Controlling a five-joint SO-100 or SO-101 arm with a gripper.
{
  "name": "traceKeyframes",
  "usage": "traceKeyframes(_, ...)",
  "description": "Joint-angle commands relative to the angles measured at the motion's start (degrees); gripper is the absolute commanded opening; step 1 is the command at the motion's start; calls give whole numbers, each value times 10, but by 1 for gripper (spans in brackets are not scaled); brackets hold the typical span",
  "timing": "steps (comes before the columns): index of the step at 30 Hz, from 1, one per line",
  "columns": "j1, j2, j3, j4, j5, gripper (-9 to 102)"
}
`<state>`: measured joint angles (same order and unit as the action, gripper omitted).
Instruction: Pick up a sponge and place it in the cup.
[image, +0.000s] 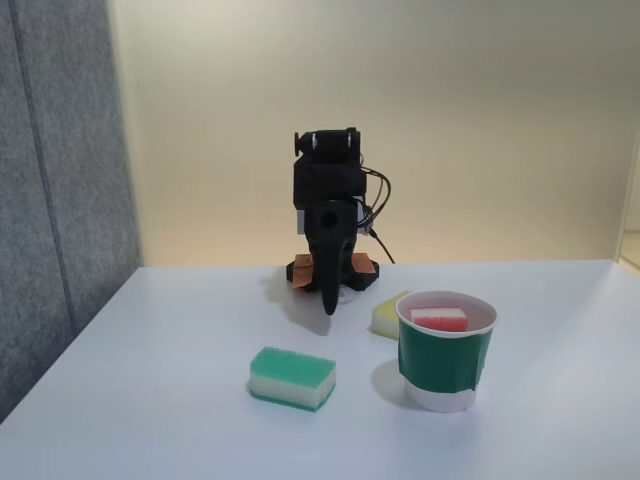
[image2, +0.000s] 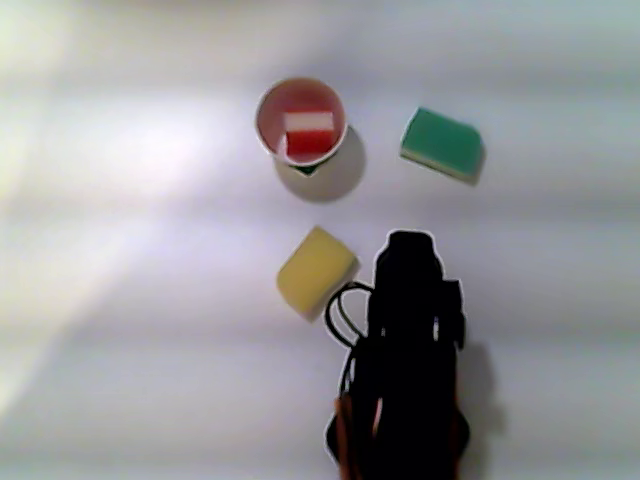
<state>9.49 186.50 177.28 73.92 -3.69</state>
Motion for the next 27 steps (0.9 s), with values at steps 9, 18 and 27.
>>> traceKeyframes(9,-41,5,0,64,17,0)
traceKeyframes(18,-44,5,-1,65,18,0)
traceKeyframes(27,-44,5,-1,65,18,0)
